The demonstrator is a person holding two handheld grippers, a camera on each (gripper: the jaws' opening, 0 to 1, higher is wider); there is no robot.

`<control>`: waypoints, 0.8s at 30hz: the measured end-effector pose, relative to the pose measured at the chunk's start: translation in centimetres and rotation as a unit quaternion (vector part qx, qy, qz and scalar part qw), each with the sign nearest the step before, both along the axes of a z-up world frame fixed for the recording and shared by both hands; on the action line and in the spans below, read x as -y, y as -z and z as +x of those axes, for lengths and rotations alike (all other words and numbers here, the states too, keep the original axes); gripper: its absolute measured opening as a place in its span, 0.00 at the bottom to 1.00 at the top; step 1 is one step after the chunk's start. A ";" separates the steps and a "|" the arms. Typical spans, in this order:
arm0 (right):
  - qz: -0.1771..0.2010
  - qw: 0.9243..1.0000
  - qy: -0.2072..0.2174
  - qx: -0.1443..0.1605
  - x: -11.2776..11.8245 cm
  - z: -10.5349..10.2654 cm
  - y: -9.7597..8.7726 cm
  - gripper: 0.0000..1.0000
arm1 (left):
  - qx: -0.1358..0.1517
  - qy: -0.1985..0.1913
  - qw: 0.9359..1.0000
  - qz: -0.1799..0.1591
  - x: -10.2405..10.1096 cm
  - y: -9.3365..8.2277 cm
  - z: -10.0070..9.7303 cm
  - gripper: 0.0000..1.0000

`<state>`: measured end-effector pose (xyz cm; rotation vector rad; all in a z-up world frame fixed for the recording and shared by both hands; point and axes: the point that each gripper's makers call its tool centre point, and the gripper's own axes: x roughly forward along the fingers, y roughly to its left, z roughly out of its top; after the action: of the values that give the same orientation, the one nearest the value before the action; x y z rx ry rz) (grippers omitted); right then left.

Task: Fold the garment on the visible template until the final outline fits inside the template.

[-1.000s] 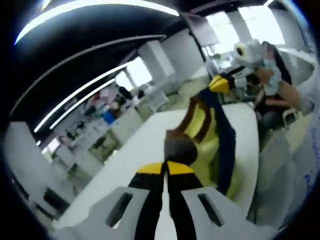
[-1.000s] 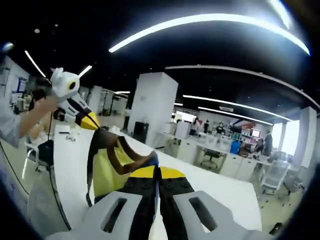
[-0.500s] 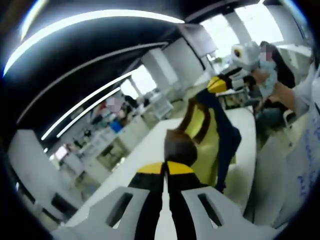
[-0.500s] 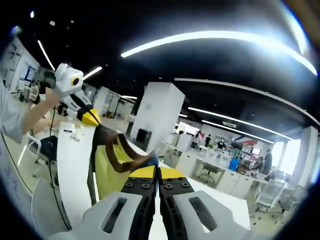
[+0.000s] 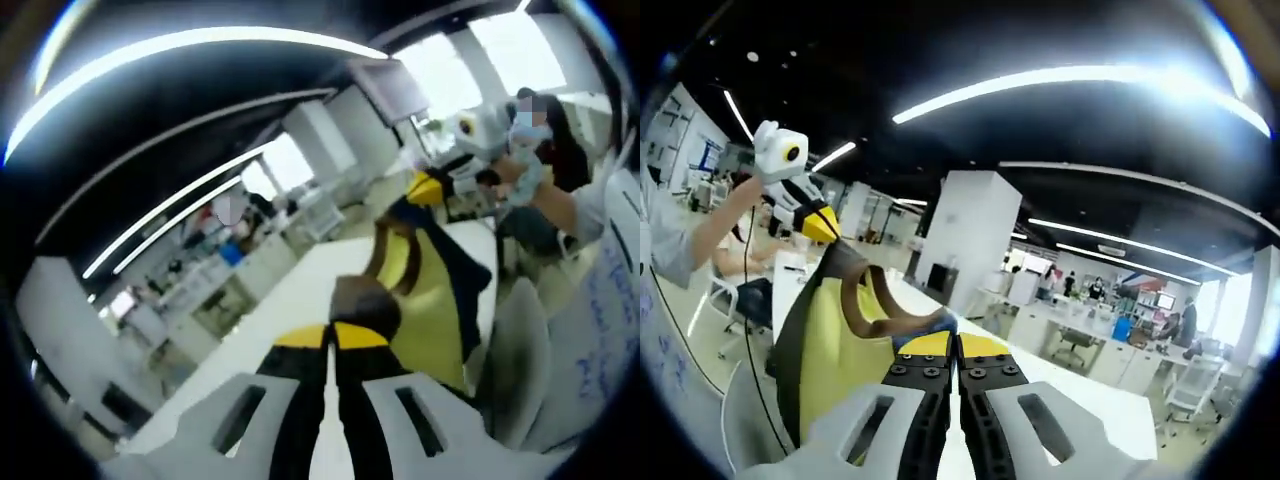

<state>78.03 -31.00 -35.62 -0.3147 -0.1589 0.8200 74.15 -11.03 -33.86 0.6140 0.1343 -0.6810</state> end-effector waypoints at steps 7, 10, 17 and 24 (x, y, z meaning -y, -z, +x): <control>0.000 0.998 -0.014 -0.057 -1.1 2.7 4.1 0.01 | -0.055 -0.018 0.998 0.024 -0.7 5.0 3.9 0.00; -0.014 0.997 -0.006 -0.076 -1.3 4.7 6.0 0.01 | -0.069 -0.022 0.997 0.025 -0.9 6.5 6.0 0.00; -0.019 0.994 -0.007 -0.111 -1.9 8.0 8.7 0.01 | -0.095 -0.052 0.994 0.031 -2.7 9.4 10.5 0.00; -0.025 0.991 0.008 -0.134 -2.2 12.3 11.3 0.01 | -0.102 -0.068 0.992 0.012 -3.8 11.6 13.7 0.00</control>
<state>90.30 -28.76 -46.90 -0.2492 0.1141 0.8440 87.90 -7.25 -45.43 0.5530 0.3709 -0.6097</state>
